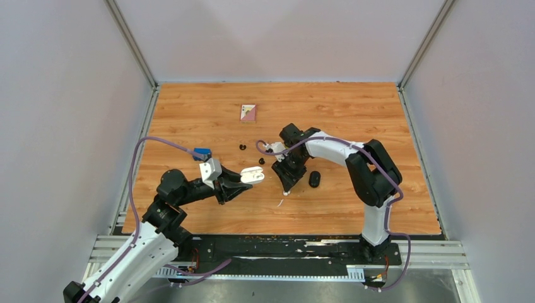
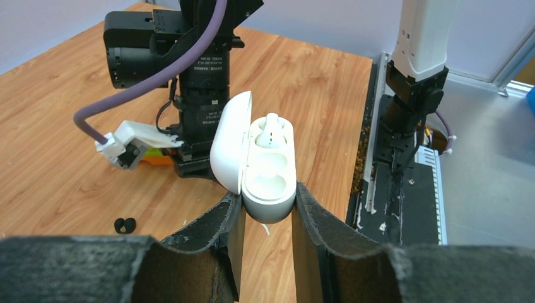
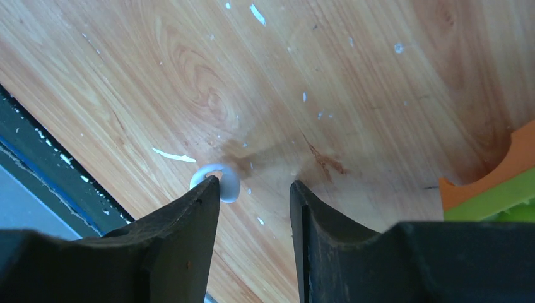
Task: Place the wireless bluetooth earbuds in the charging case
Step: Place the earbud at the center of the board, then pick up the earbud from the center of the board.
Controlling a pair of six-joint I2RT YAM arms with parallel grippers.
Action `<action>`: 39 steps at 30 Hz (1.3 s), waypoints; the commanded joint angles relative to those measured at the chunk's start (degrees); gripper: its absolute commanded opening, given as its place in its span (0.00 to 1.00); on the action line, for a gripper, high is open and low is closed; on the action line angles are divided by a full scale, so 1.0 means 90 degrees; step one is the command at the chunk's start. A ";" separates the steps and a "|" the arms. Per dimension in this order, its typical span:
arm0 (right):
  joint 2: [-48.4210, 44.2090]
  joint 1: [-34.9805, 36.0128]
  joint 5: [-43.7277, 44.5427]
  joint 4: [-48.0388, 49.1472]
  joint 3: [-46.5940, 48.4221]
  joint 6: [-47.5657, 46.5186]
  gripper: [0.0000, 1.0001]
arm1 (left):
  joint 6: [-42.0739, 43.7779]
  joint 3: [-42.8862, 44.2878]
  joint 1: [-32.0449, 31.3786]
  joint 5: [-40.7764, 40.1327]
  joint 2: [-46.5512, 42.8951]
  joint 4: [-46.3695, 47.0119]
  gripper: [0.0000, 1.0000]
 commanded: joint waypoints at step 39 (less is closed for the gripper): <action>-0.0169 -0.0095 -0.0848 -0.1152 0.1059 -0.6781 0.31 | 0.0177 0.0099 -0.0059 -0.0196 0.0312 -0.0041 0.01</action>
